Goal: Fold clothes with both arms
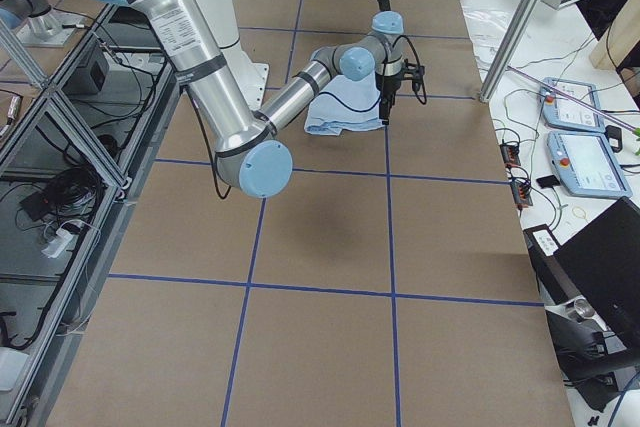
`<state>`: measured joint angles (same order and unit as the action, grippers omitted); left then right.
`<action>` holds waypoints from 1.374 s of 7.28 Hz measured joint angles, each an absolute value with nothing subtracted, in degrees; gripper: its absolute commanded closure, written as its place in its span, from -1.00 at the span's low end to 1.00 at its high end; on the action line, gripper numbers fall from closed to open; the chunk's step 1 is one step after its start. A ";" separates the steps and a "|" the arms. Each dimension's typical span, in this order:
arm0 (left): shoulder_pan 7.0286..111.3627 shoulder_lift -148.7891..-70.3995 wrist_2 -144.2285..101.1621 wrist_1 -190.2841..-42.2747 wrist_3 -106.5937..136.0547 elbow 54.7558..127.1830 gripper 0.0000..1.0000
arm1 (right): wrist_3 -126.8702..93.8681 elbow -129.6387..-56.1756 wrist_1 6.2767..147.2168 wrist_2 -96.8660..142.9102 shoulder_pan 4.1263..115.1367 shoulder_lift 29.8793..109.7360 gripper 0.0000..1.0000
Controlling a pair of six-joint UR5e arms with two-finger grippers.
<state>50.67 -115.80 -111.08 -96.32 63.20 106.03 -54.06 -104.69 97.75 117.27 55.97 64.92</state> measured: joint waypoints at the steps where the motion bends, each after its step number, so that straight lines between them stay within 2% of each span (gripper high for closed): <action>1: 53.92 -112.77 -113.69 -94.74 56.34 108.26 -0.99 | -44.88 -107.14 98.73 119.90 60.58 69.96 -1.00; 3: 60.82 -105.53 -117.03 -93.95 40.72 111.12 -0.99 | -25.16 -108.72 99.10 124.94 70.48 79.97 -1.00; 6: 74.42 -92.47 -122.02 -94.27 14.84 113.58 -0.99 | -3.20 -108.10 99.14 129.95 82.66 90.50 -1.00; 10: 79.75 -89.25 -124.06 -99.32 14.00 114.55 -0.99 | 0.83 -105.73 94.03 131.70 85.86 94.14 -1.00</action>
<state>79.75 -89.25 -124.06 -99.32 14.00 114.55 0.83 -105.73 94.03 131.70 85.86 94.14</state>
